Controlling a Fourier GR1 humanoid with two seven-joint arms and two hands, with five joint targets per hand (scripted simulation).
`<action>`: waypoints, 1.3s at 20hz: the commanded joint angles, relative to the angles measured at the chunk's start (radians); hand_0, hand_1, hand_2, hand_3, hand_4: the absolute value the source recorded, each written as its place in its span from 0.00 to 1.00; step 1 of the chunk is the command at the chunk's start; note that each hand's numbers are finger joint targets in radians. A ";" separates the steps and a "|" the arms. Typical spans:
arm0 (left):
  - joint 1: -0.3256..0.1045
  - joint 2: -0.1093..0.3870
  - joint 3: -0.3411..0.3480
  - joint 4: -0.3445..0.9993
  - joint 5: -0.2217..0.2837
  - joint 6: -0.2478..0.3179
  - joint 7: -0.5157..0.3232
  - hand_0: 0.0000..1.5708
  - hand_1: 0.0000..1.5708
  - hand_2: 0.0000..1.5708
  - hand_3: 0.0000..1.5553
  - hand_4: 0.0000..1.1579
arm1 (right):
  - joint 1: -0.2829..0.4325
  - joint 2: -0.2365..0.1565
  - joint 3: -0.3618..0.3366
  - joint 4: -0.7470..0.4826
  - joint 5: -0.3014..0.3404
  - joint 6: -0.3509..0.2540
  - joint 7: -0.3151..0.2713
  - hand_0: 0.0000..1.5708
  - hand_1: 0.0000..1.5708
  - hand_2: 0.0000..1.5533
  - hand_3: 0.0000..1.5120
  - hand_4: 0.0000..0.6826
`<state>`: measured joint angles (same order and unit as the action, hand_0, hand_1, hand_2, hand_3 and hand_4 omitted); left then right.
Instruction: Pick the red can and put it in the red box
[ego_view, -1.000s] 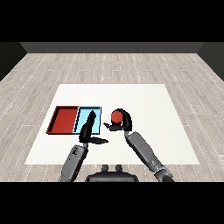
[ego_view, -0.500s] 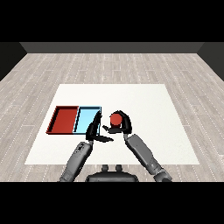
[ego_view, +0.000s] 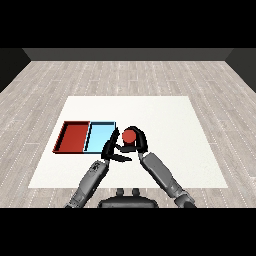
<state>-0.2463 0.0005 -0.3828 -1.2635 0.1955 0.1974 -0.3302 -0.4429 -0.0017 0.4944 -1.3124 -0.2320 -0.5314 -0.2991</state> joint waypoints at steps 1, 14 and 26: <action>-0.068 0.000 -0.053 -0.020 0.046 0.095 0.073 0.00 0.00 0.00 0.00 0.00 | 0.017 0.002 0.056 0.006 -0.039 -0.024 -0.040 0.91 0.91 0.93 0.91 0.92; -0.127 0.000 -0.093 0.109 0.140 0.066 -0.030 0.00 0.00 0.00 0.00 0.00 | -0.059 0.002 0.067 0.017 -0.095 -0.015 -0.018 0.96 0.96 0.93 0.91 0.91; -0.068 0.000 -0.065 0.028 0.072 0.280 0.035 0.47 0.47 0.56 0.45 0.71 | -0.082 0.002 0.165 0.038 -0.129 -0.085 -0.026 0.94 0.94 0.93 0.90 0.92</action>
<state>-0.2988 0.0092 -0.4771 -1.2443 0.2546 0.3771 -0.3190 -0.5246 -0.0032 0.6311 -1.2612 -0.3557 -0.6038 -0.3363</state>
